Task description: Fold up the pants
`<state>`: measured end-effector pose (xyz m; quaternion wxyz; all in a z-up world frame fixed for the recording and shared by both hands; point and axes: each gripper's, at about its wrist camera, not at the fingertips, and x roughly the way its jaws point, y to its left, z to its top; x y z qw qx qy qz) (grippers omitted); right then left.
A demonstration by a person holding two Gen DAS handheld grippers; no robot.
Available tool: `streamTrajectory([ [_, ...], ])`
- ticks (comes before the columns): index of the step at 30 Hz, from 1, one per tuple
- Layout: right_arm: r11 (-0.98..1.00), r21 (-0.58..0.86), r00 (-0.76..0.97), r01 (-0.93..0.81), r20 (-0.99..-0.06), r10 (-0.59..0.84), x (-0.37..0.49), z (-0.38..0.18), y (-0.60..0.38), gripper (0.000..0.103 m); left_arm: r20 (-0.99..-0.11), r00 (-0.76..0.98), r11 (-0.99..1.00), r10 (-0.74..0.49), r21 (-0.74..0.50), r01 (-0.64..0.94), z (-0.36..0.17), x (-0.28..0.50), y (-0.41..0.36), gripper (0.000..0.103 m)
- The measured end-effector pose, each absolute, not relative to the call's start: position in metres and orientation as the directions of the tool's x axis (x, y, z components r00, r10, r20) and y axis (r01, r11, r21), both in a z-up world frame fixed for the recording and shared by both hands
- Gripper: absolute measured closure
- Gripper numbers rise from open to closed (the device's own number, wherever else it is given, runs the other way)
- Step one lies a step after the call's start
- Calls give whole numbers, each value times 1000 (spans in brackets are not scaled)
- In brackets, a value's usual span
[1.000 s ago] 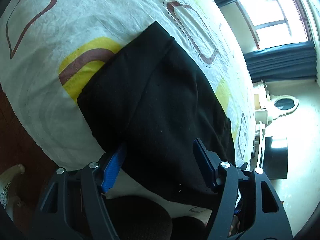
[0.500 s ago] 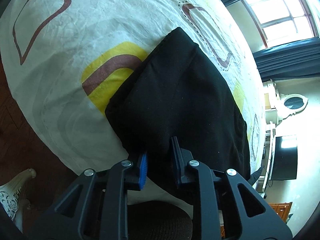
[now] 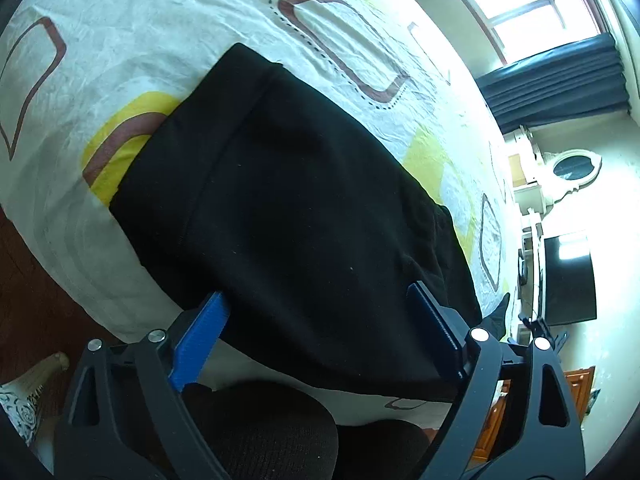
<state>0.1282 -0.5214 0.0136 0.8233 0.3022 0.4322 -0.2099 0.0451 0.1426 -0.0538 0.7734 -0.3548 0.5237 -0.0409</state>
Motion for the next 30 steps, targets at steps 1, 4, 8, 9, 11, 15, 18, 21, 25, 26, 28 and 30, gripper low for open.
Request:
streamTrajectory([
  [1, 719, 284, 506, 634, -856, -108, 144, 9, -532, 27, -788, 447, 755, -424, -580, -306, -53, 47, 139, 13],
  [4, 697, 230, 429, 679, -895, -123, 185, -12, -545, 27, -800, 461, 766, -384, -555, -325, -51, 46, 133, 13],
  [8, 718, 118, 307, 686, -941, -140, 218, -41, -551, 27, -819, 449, 779, -357, -527, -341, -52, 40, 125, 13],
  [9, 734, 93, 300, 672, -941, -155, 220, -44, -549, 27, -822, 441, 781, -360, -525, -339, -53, 39, 123, 13],
  [11, 755, 90, 311, 649, -938, -155, 214, -42, -548, 44, -824, 423, 781, -377, -529, -333, -55, 39, 117, 13],
  [15, 761, 281, 448, 585, -894, -14, 168, -27, -563, 92, -818, 407, 791, -408, -539, -290, -57, 40, 97, 13],
  [18, 696, 466, 594, 546, -801, 71, 110, -9, -578, 93, -809, 396, 797, -434, -550, -251, -54, 40, 78, 13],
  [21, 649, 577, 698, 496, -709, 97, 47, 7, -589, 93, -793, 395, 800, -464, -567, -198, -47, 35, 55, 13],
  [25, 580, 656, 759, 483, -644, 97, -34, 5, -598, 93, -780, 370, 811, -505, -575, -106, -43, 30, 17, 12],
  [26, 560, 668, 761, 490, -641, 99, -51, -2, -600, 93, -777, 360, 809, -516, -580, -93, -45, 30, 8, 12],
  [28, 517, 681, 750, 519, -652, 106, -78, -24, -601, 93, -772, 335, 801, -540, -594, -79, -51, 29, -8, 12],
  [30, 456, 707, 740, 541, -658, 143, -97, -52, -605, 93, -776, 302, 798, -554, -598, -72, -59, 30, -24, 12],
])
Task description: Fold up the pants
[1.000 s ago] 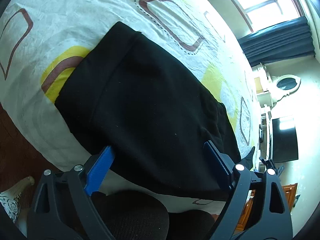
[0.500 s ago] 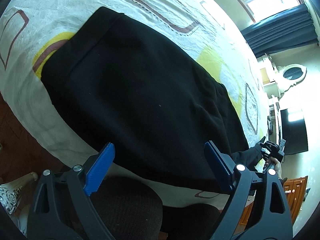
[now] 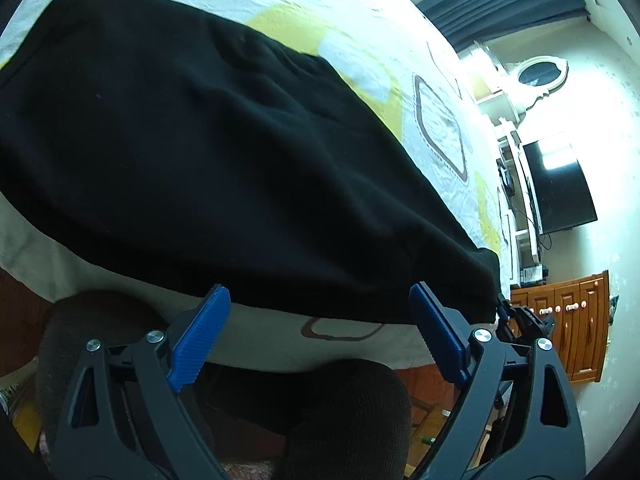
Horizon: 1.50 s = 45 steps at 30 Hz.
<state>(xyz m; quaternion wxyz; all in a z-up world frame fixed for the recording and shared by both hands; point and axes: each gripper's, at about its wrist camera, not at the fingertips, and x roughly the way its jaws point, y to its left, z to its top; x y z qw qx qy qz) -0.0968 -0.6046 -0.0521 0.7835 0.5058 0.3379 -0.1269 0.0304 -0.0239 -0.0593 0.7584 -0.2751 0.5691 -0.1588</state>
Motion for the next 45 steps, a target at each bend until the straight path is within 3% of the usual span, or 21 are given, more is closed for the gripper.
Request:
streamTrajectory([
  [6, 307, 818, 817, 487, -551, 170, -113, -88, -617, 90, -733, 254, 743, -631, -665, -74, -81, 29, -67, 12],
  [11, 219, 876, 874, 431, -465, 141, -113, -96, -628, 65, -660, 279, 674, -697, -737, -59, -89, 17, -98, 12],
  [29, 160, 914, 908, 372, -394, 142, -113, -112, -628, 65, -516, 510, 541, -688, -833, -114, -106, 19, -122, 13],
  [31, 152, 920, 913, 362, -383, 141, -115, -113, -630, 65, -534, 513, 560, -673, -820, -119, -107, 17, -118, 21],
  [33, 140, 926, 918, 352, -370, 140, -117, -115, -631, 65, -563, 509, 585, -651, -800, -138, -106, 19, -119, 42],
  [35, 130, 934, 926, 332, -349, 142, -117, -117, -632, 58, -588, 499, 596, -637, -786, -164, -109, 20, -115, 54],
  [38, 144, 941, 934, 307, -327, 142, -115, -115, -631, 49, -600, 477, 582, -643, -787, -206, -111, 26, -113, 57],
  [42, 188, 927, 926, 323, -351, 139, -109, -110, -629, 48, -634, 427, 608, -644, -764, -218, -105, 35, -114, 57],
  [43, 203, 923, 923, 327, -358, 142, -107, -108, -629, 49, -640, 420, 604, -643, -761, -235, -106, 37, -111, 61],
  [45, 240, 906, 910, 348, -388, 145, -104, -105, -628, 54, -648, 404, 584, -646, -760, -285, -111, 36, -108, 83],
])
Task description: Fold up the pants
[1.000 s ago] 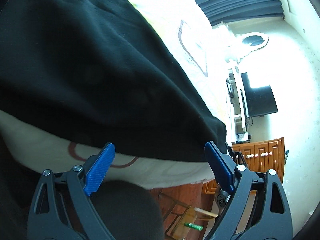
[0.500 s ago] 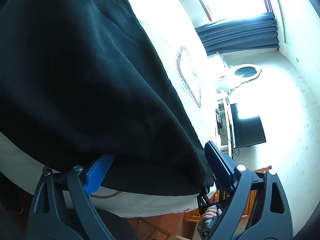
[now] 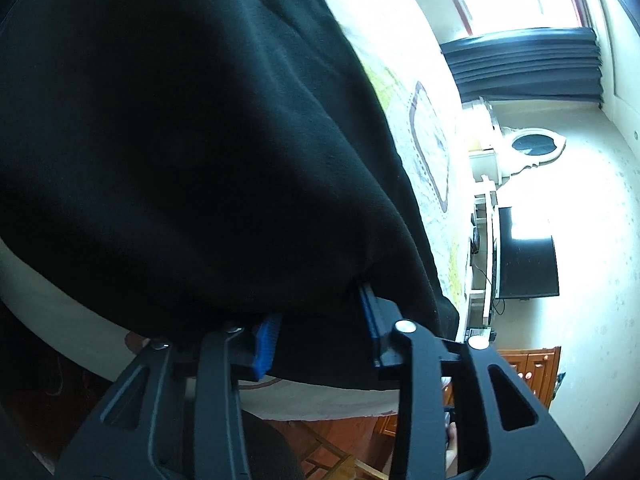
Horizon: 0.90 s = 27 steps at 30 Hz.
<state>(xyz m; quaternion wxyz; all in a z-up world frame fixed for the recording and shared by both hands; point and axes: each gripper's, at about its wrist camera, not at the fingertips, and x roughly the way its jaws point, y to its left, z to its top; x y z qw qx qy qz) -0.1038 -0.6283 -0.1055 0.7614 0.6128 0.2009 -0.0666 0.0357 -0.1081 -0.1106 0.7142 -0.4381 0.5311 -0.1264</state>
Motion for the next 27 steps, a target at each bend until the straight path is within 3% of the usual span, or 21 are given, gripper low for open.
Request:
streamTrajectory([
  [4, 252, 891, 896, 377, -420, 147, -101, -109, -631, 83, -636, 392, 543, -665, -772, -330, -117, 34, -103, 92],
  [11, 259, 904, 911, 342, -386, 145, -109, -95, -637, 91, -635, 429, 594, -643, -766, -245, -89, 24, -107, 96],
  [17, 293, 901, 921, 320, -369, 128, -125, -71, -649, 93, -622, 425, 605, -658, -772, -193, -78, 15, -100, 97],
  [21, 288, 873, 890, 393, -440, 118, -129, -89, -656, 92, -644, 390, 619, -659, -758, -206, -92, 18, -103, 96],
  [24, 228, 891, 893, 394, -429, 137, -129, -106, -657, 89, -652, 373, 610, -660, -755, -242, -104, 16, -101, 96],
  [27, 189, 915, 911, 356, -385, 148, -128, -112, -658, 74, -655, 375, 617, -656, -751, -233, -105, 13, -99, 96],
])
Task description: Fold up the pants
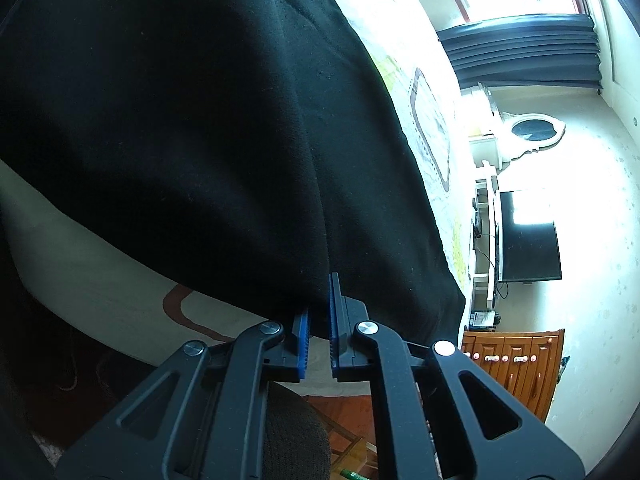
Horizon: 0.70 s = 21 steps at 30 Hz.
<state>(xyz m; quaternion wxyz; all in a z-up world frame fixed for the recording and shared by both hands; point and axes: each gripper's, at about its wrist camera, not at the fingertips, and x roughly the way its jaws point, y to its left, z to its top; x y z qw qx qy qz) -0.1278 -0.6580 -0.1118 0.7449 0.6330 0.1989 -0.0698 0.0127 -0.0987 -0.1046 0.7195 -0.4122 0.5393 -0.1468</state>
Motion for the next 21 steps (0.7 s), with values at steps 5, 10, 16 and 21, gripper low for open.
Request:
streamTrajectory([
  [5, 192, 920, 915, 342, -372, 156, -118, -111, -657, 56, -654, 374, 617, -657, -752, -230, -104, 11, -99, 96],
  [10, 255, 909, 910, 329, -377, 171, -112, -104, -648, 96, -659, 375, 626, -652, -747, -226, -101, 11, -101, 96],
  [16, 309, 875, 895, 371, -426, 130, -127, -91, -656, 97, -670, 380, 656, -637, -731, -188, -86, 5, -105, 95],
  [21, 261, 872, 879, 415, -458, 130, -135, -119, -661, 98, -698, 330, 676, -636, -710, -197, -103, 8, -105, 94],
])
